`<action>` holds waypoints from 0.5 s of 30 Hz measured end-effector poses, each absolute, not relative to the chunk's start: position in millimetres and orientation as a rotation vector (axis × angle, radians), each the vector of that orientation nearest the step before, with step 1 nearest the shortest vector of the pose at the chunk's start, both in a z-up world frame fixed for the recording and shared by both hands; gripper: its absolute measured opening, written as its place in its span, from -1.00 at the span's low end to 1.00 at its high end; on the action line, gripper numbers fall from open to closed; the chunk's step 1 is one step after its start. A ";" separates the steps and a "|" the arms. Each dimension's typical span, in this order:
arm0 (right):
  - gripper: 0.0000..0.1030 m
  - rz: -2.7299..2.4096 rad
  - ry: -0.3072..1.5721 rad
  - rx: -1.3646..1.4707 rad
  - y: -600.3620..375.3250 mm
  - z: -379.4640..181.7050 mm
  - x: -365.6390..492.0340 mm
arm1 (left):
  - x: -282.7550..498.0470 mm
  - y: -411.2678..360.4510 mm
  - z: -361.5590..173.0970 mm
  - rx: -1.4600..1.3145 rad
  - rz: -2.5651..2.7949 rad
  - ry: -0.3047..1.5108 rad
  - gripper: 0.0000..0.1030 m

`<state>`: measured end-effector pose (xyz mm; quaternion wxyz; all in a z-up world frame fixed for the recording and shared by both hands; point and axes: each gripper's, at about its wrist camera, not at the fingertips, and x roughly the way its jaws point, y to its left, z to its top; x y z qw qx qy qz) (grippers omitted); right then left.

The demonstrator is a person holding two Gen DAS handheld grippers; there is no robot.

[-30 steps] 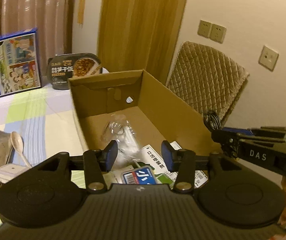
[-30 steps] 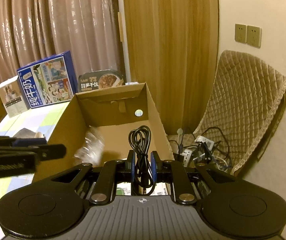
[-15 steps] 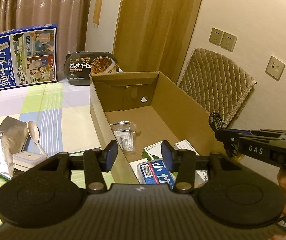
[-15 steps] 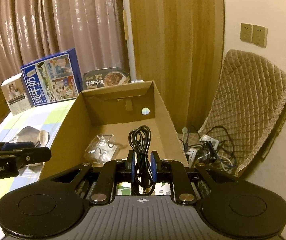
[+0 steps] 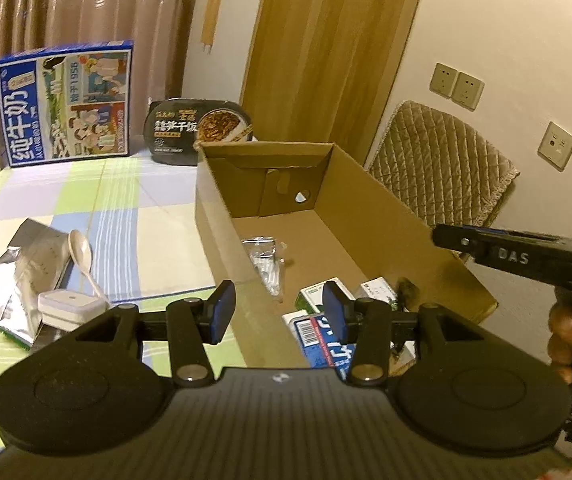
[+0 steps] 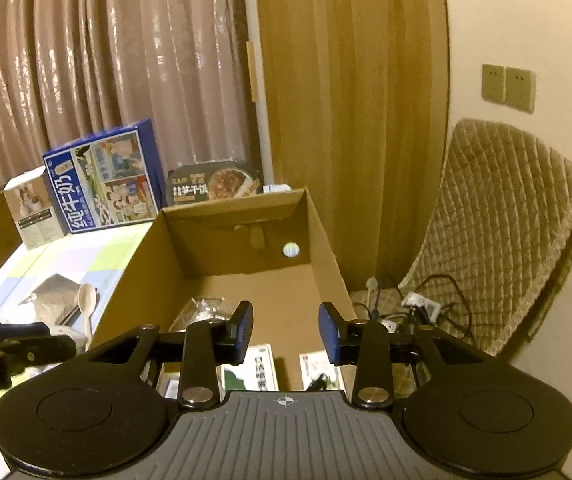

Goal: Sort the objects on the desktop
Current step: 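Open the left tool dropping the container while the right releases the cable into the box, then move both tools back toward the foil pouch and white lidded box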

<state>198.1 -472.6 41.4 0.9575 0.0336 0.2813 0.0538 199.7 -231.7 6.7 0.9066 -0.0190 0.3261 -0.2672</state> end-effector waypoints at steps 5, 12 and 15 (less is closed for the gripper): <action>-0.24 0.086 0.567 0.088 -478.8 45.6 182.3 | 193.3 -218.5 6.6 -0.049 -0.538 0.674 -0.17; -0.09 0.089 0.551 0.117 -474.7 65.5 161.2 | 177.2 -189.2 10.1 -0.069 -0.497 0.675 -0.08; 0.03 0.115 0.544 0.117 -463.4 73.4 150.9 | 167.7 -177.4 11.8 -0.069 -0.481 0.676 -0.08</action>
